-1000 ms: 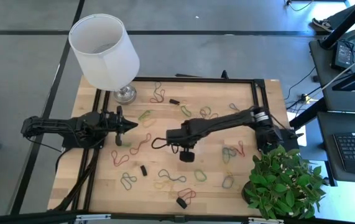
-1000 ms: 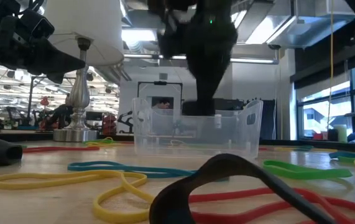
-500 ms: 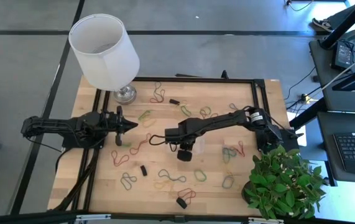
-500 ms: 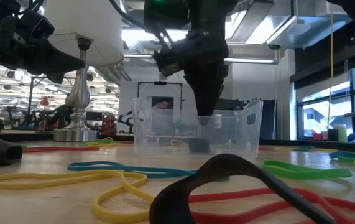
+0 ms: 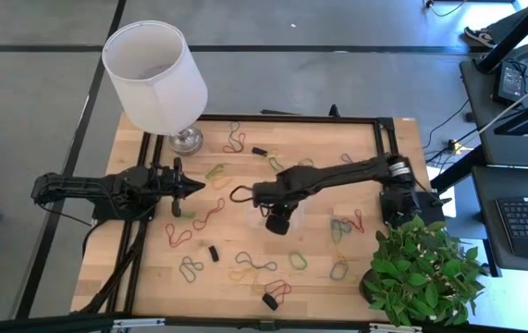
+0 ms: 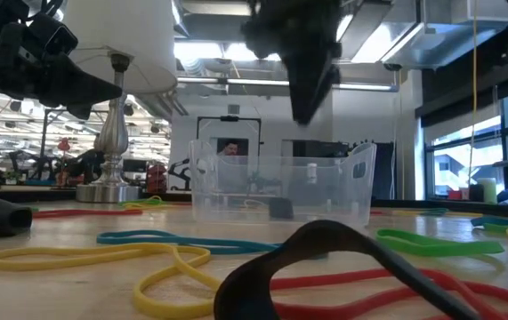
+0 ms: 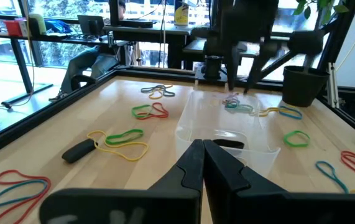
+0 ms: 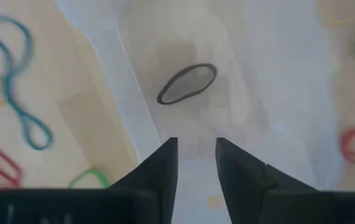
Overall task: Pick and place rubber bands into bin
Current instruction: Put the red rubber band into the transparent bin
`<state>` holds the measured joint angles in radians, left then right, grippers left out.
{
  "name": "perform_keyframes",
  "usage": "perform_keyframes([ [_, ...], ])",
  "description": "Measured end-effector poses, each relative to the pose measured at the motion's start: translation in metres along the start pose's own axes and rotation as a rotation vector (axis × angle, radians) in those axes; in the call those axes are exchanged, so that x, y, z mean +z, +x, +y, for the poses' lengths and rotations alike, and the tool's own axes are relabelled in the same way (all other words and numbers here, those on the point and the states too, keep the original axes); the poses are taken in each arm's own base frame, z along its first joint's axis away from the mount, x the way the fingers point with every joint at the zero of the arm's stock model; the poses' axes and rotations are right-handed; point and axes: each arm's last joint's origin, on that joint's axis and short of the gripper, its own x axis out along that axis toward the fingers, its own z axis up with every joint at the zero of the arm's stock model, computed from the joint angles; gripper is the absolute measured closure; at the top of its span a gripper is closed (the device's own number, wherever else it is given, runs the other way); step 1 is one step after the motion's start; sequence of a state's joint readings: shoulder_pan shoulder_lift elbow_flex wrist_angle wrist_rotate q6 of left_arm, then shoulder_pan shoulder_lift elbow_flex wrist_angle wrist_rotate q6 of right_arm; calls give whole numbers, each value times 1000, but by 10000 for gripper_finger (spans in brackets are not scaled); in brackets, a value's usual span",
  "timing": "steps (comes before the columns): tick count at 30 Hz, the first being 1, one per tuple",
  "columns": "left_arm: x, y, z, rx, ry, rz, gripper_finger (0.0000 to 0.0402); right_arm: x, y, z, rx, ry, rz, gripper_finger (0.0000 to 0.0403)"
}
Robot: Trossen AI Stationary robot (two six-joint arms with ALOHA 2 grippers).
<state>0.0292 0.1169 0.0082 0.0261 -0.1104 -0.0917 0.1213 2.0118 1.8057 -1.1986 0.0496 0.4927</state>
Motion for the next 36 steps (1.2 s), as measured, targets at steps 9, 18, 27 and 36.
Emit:
perform_keyframes([
  [9, 0, 0, 0, 0, 0, 0, 398, -54, -82, 15, -29, 4, -261, 361],
  [18, 0, 0, 0, -1, 0, -1, 398, -120, -72, 5, 37, 43, -325, 387],
  [27, 2, 0, 0, -2, -51, -17, 398, -168, -28, -28, 222, 105, -491, 397],
  [36, 3, 0, 0, -6, -209, -27, 398, -197, 6, -52, 174, -23, -482, 396],
])
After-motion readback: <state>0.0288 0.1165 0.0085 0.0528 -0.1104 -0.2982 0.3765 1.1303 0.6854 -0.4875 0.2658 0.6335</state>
